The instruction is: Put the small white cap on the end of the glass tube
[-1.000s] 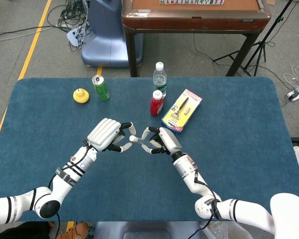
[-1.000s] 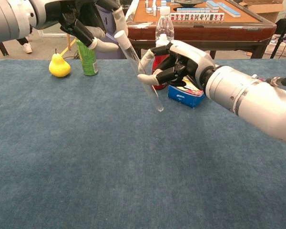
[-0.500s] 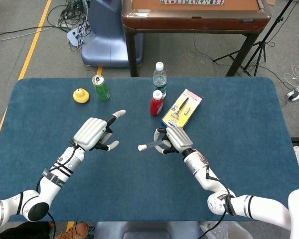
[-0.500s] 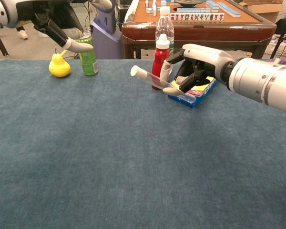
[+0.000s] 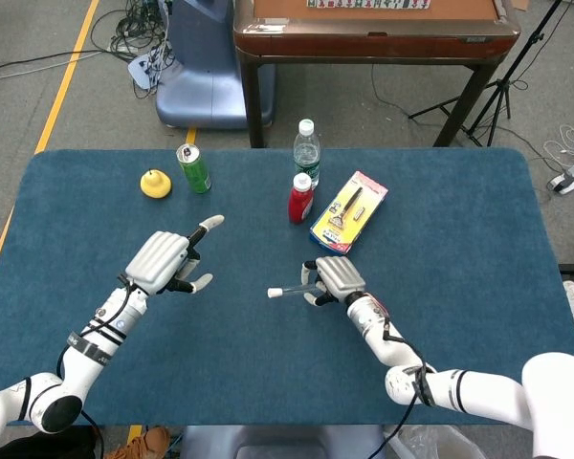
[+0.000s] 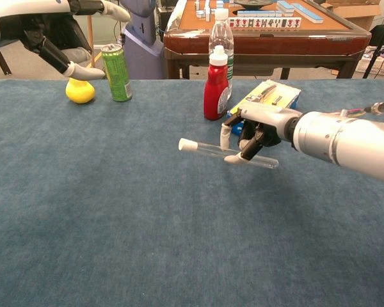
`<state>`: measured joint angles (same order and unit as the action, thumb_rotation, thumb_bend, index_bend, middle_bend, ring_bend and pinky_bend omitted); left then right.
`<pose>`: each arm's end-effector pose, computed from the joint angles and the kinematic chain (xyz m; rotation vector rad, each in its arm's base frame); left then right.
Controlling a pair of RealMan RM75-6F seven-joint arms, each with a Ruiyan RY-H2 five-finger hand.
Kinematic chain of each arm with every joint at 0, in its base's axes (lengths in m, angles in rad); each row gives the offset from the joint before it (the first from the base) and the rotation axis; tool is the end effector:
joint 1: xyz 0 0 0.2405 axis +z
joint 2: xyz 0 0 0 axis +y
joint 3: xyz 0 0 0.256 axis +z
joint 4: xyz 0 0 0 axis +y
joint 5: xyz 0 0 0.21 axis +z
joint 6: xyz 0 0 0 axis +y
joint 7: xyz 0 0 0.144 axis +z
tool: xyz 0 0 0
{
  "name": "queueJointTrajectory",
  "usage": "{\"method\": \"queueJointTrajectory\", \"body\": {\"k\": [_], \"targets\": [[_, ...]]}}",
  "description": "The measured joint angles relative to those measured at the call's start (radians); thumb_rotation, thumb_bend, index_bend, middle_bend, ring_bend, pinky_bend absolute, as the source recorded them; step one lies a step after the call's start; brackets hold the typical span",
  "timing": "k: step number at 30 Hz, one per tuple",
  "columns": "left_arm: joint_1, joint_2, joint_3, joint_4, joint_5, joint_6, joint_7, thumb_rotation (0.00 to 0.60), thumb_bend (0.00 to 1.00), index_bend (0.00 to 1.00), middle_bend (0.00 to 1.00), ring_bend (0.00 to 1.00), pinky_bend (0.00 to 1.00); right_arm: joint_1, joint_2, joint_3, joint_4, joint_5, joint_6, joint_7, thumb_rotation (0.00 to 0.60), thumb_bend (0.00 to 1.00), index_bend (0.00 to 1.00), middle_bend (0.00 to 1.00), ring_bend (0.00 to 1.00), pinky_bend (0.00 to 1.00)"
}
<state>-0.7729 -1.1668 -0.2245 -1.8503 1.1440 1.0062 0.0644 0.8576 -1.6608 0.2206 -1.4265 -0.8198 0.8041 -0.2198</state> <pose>-0.1004 0.3388 0.0919 -1.8144 -1.0682 -1.2244 -0.1204 -0.3514 -0.0644 1.8132 -1.4078 0.9248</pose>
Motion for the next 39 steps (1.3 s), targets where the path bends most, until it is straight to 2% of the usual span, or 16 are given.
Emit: {"method": "queueJointTrajectory", "body": {"k": [8,16,26,34,39], "targets": [[0.006,0.004,0.004,-0.006,0.006,-0.01,-0.001,0.6,0.26,0.07,0.91,0.97,1.0,0.045,-0.073,-0.012,0.075,0.052,-0.005,-0.079,0.6,0.61,0.81,1.0,1.0,1.0],[0.009,0.003,0.007,-0.002,0.007,-0.019,0.001,0.6,0.26,0.07,0.91,0.96,1.0,0.053,-0.101,-0.019,0.105,0.061,0.005,-0.108,0.6,0.36,0.55,1.0,1.0,1.0],[0.006,-0.009,0.009,0.006,0.0,-0.029,0.011,0.6,0.26,0.07,0.91,0.97,1.0,0.052,-0.102,-0.02,0.113,0.066,-0.005,-0.115,0.6,0.21,0.28,1.0,1.0,1.0],[0.024,0.005,0.01,0.01,-0.005,-0.014,0.009,0.6,0.26,0.07,0.9,0.96,1.0,0.032,-0.05,-0.003,0.053,0.031,0.019,-0.086,0.6,0.21,0.27,1.0,1.0,1.0],[0.055,0.047,0.027,0.016,-0.03,-0.002,0.02,0.6,0.26,0.11,0.84,0.9,1.0,-0.022,0.067,0.001,-0.071,-0.031,0.104,-0.067,0.6,0.27,0.39,0.95,1.0,1.0]]}}
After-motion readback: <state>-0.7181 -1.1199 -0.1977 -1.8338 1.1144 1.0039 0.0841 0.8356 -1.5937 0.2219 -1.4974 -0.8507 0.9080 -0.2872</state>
